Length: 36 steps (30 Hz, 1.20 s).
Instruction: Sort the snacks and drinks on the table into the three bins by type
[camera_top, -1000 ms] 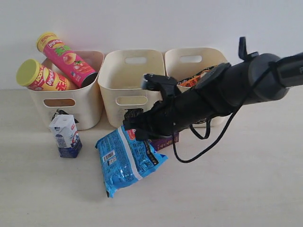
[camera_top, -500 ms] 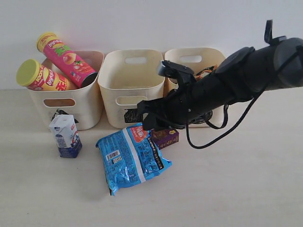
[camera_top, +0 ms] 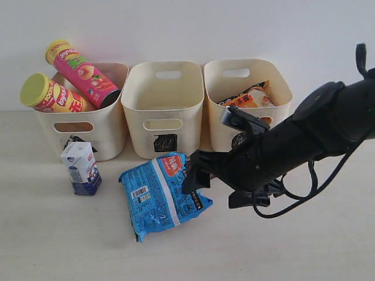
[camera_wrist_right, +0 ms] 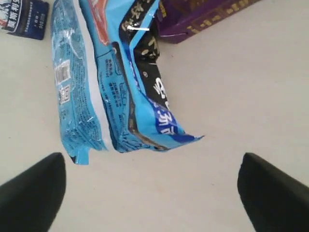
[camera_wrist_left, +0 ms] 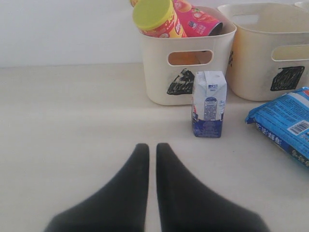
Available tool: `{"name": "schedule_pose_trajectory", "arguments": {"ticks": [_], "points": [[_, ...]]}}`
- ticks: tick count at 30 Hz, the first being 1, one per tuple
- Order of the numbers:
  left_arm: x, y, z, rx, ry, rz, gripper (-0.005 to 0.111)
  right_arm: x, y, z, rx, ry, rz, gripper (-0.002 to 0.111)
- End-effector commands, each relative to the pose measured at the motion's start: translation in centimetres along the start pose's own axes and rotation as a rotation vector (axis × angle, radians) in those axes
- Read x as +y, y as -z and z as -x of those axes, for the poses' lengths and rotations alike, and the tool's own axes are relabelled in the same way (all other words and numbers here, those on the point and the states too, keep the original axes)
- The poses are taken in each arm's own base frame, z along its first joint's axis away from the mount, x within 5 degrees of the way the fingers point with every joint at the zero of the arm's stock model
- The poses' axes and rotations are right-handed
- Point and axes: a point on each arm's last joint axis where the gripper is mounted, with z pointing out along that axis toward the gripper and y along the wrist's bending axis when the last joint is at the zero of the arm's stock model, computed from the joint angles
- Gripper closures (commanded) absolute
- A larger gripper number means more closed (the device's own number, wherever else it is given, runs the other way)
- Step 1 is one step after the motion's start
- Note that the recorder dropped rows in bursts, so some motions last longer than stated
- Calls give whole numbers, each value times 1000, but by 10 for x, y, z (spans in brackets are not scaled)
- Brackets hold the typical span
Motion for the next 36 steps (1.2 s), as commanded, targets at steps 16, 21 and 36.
{"name": "schedule_pose_trajectory", "arguments": {"ticks": [16, 21, 36], "points": [[0, 0, 1, -6, 8, -1, 102, -8, -49, 20, 22, -86, 110, 15], [0, 0, 1, -6, 8, -1, 102, -8, -58, 22, 5, -96, 170, 15], [0, 0, 1, -6, 8, -1, 102, -21, -84, 17, -1, -139, 209, 31]]}}
